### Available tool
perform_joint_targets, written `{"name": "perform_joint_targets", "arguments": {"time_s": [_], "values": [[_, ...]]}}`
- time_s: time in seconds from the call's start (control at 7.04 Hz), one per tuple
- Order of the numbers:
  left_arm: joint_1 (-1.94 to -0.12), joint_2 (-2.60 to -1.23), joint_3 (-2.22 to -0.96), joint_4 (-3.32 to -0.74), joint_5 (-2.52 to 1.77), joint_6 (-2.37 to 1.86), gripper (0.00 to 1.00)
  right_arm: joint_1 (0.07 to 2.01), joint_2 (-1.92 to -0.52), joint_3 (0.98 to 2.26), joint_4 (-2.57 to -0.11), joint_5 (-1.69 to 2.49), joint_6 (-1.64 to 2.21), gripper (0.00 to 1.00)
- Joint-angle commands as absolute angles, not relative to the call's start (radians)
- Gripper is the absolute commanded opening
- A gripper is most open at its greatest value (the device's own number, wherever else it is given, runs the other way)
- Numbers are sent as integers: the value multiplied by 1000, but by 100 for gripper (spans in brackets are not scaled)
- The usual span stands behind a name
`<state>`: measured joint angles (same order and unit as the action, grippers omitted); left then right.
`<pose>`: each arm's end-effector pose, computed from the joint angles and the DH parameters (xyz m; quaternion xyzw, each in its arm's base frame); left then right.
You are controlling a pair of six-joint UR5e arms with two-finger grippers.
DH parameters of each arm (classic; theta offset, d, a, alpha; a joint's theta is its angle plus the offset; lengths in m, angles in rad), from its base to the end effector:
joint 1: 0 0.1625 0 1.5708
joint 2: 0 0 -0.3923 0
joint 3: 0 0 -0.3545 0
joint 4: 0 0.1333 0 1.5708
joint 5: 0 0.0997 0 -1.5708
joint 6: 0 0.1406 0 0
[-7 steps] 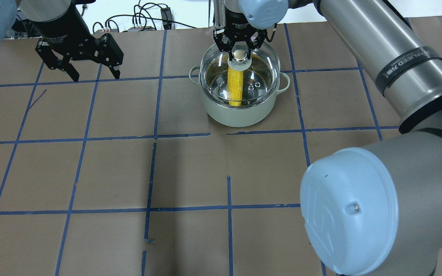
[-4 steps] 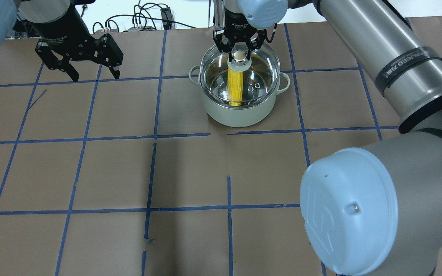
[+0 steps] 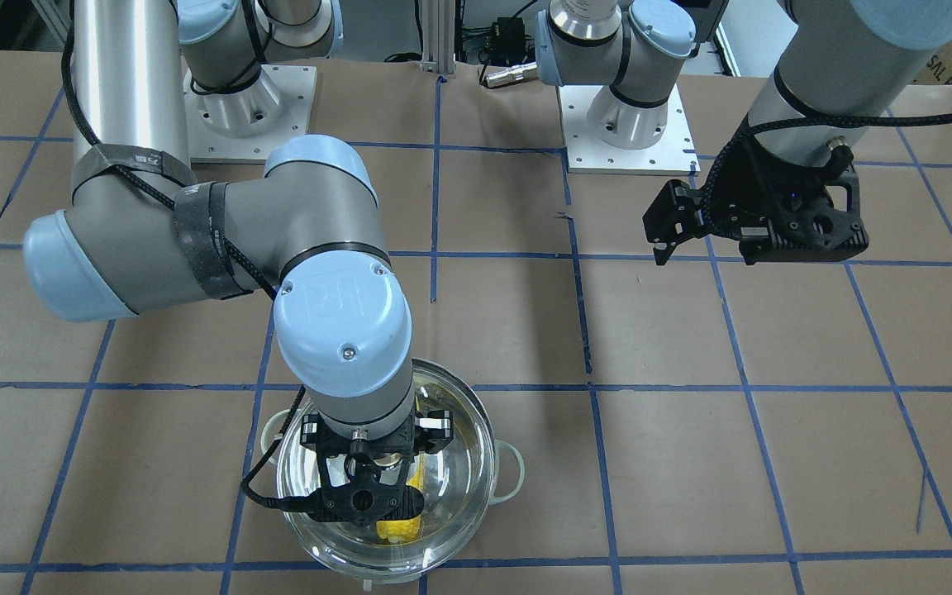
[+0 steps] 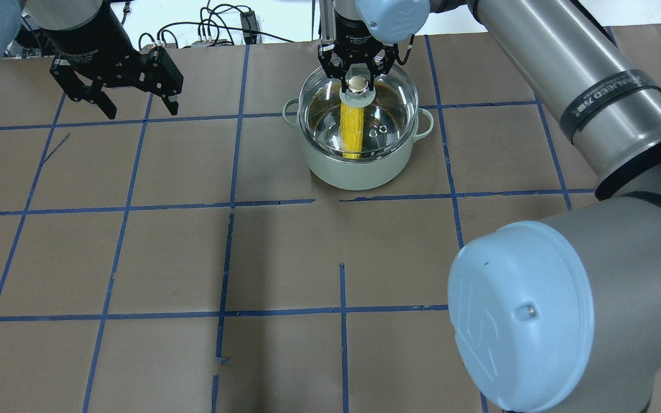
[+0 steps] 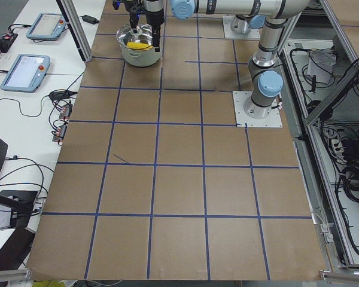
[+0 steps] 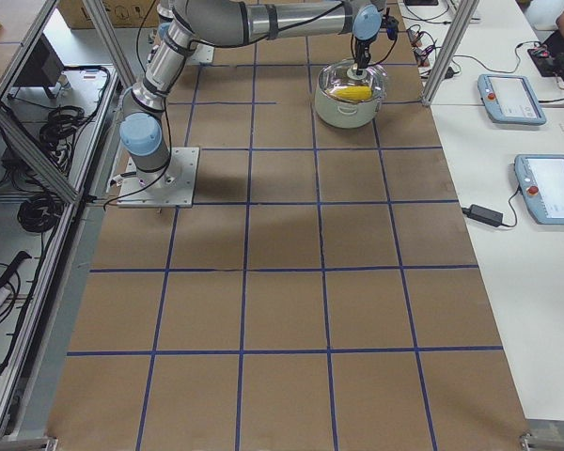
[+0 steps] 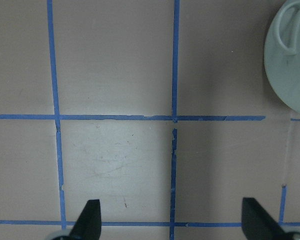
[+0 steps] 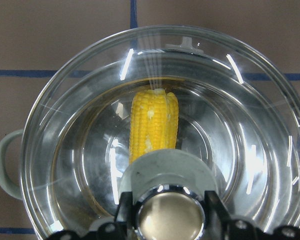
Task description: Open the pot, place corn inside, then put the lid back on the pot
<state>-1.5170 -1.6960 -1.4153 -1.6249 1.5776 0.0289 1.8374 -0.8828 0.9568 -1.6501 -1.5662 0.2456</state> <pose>-0.1053 -0.5060 0.4195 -0.0124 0.9998 0.0120 0.0029 0.3144 -0.6430 0.2993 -0.0105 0.9999 -0.0020 0.0029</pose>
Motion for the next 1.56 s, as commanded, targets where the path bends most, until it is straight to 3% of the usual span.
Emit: {"name": "perform_joint_targets", "arguments": {"time_s": [0.0, 1.42], "values": [[-1517, -1695, -1417, -1626, 1578, 28, 100, 1845, -882, 954, -1641, -1566, 250, 24], [-1516, -1698, -1413, -1626, 1574, 35, 100, 1836, -874, 946, -1631, -1565, 256, 24]]}}
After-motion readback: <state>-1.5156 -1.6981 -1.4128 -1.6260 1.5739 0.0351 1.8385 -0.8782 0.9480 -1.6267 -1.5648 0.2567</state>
